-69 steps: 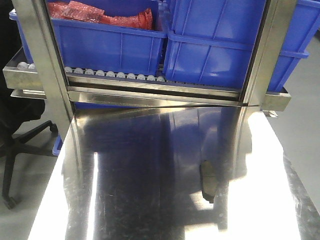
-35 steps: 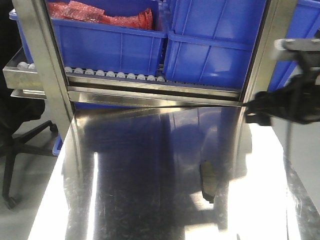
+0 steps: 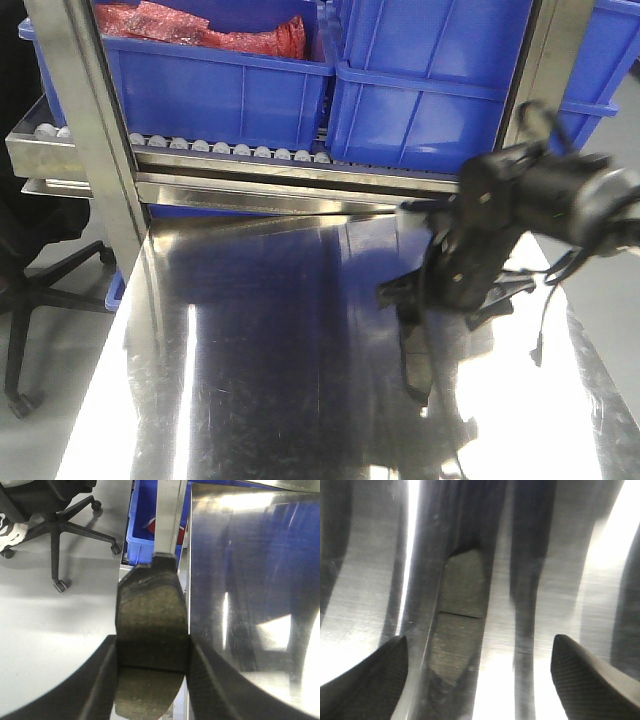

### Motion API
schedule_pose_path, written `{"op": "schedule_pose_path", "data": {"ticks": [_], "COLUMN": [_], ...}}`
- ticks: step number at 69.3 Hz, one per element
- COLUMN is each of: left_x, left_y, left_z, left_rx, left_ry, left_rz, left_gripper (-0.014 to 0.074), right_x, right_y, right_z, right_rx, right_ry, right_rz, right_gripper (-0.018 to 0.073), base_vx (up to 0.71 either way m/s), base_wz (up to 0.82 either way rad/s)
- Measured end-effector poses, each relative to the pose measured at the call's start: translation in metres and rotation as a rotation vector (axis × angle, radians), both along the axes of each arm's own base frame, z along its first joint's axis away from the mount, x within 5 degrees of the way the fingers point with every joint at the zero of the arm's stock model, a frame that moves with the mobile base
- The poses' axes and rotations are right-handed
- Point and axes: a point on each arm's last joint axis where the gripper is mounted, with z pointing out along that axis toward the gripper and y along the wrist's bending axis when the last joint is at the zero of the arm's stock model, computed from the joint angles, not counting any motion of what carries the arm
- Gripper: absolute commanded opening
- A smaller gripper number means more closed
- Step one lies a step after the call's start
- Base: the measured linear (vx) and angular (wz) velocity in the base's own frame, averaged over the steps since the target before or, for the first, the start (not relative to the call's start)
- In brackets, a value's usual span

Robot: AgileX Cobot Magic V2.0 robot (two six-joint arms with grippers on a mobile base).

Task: Move and align brake pads A on conveyor
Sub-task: 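Lower the right gripper, close it on the brake pad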

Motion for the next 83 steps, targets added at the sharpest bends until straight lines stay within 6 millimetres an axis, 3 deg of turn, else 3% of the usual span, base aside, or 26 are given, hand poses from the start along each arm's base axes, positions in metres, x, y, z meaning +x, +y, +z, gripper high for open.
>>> {"op": "schedule_pose_path", "data": {"ticks": [10, 24, 43, 83], "left_x": [0.000, 0.000, 0.000, 0.000], "left_y": [0.000, 0.000, 0.000, 0.000], "left_z": [0.000, 0.000, 0.000, 0.000], "left_rx": [0.000, 0.000, 0.000, 0.000], "left_ry": [0.000, 0.000, 0.000, 0.000], "left_rz": [0.000, 0.000, 0.000, 0.000], "left_gripper": [-0.0006, -0.0006, -0.0006, -0.0006], "right_x": [0.001, 0.004, 0.011, 0.016], "right_y": [0.010, 0.012, 0.015, 0.015], "right_z": [-0.021, -0.033, -0.037, -0.046], "right_rx": [-0.016, -0.022, 0.001, -0.017], "right_ry": [0.051, 0.067, 0.009, 0.000], "right_rz": [-0.010, -0.040, -0.045, -0.039], "right_gripper": [0.0552, 0.0506, 0.0435, 0.0419], "base_vx": [0.00, 0.00, 0.00, 0.00], "base_wz": [0.00, 0.00, 0.00, 0.00]}}
